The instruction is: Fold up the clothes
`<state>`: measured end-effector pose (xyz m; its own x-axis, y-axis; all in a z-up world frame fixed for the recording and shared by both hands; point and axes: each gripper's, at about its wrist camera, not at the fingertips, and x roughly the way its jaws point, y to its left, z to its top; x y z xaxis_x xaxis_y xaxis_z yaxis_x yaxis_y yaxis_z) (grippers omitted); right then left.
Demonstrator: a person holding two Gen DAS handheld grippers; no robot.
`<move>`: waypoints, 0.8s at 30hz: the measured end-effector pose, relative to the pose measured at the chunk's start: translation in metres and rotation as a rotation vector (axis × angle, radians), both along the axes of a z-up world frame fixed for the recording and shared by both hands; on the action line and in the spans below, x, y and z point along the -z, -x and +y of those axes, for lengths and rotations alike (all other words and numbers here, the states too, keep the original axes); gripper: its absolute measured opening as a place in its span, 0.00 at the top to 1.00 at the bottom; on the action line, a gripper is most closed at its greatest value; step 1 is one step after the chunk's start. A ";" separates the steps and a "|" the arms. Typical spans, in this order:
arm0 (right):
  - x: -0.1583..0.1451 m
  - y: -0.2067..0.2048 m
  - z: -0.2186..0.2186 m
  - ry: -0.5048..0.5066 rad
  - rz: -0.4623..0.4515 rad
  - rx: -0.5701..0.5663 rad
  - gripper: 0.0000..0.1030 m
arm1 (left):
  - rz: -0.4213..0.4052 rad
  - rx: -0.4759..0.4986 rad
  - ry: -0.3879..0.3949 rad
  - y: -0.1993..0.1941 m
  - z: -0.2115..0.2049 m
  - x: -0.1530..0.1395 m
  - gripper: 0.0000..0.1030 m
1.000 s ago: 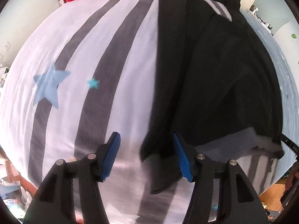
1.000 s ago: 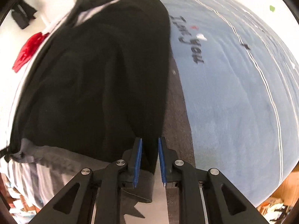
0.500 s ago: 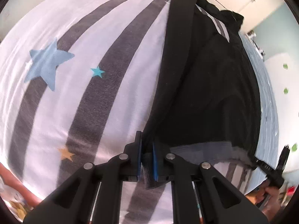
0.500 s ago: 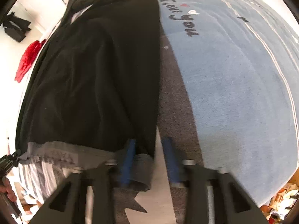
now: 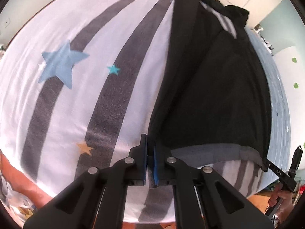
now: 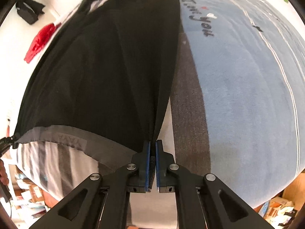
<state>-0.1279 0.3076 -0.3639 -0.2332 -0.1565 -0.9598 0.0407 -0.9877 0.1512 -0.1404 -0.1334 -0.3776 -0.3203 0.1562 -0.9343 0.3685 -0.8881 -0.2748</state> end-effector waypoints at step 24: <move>-0.024 0.004 0.006 0.197 0.024 -0.008 0.91 | 0.333 0.421 0.024 0.052 0.175 -0.134 0.97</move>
<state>-0.1314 0.3131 -0.3403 -0.2533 -0.3426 -0.9047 0.0543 -0.9388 0.3403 -0.1920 0.0412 -0.2434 -0.5145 0.3154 -0.7974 -0.1249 -0.9476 -0.2942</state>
